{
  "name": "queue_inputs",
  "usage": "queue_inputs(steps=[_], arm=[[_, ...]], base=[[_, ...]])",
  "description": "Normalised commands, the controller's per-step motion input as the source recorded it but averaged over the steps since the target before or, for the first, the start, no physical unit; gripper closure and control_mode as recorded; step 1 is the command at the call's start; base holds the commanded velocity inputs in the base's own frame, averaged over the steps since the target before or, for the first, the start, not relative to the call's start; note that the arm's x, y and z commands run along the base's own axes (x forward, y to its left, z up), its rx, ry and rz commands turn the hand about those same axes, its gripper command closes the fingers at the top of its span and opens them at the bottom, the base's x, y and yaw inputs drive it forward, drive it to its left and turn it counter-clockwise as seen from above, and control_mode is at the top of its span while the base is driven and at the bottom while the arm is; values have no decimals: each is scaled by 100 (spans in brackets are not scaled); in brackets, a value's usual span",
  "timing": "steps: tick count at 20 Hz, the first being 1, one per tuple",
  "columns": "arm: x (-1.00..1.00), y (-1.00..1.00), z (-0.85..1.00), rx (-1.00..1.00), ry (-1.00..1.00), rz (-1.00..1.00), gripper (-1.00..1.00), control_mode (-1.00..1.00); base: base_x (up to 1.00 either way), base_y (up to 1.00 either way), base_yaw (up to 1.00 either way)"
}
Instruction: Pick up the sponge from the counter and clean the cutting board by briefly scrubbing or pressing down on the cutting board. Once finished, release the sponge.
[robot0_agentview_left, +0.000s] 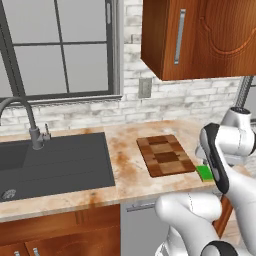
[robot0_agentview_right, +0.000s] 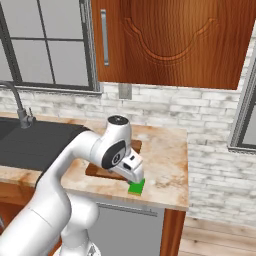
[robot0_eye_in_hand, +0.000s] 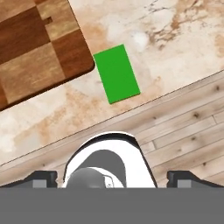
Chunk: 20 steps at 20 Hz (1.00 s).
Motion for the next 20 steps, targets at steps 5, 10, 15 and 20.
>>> queue_inputs(steps=[5,10,15,20], arm=[[8,-29,-23,0,2,0,-100,-100],[24,-14,-24,0,3,0,-100,-100],[30,-4,-25,0,3,0,-100,-100],[31,-3,-24,0,2,0,-100,-100]], base=[[0,0,0],[0,0,0],[0,0,0],[0,0,0]])
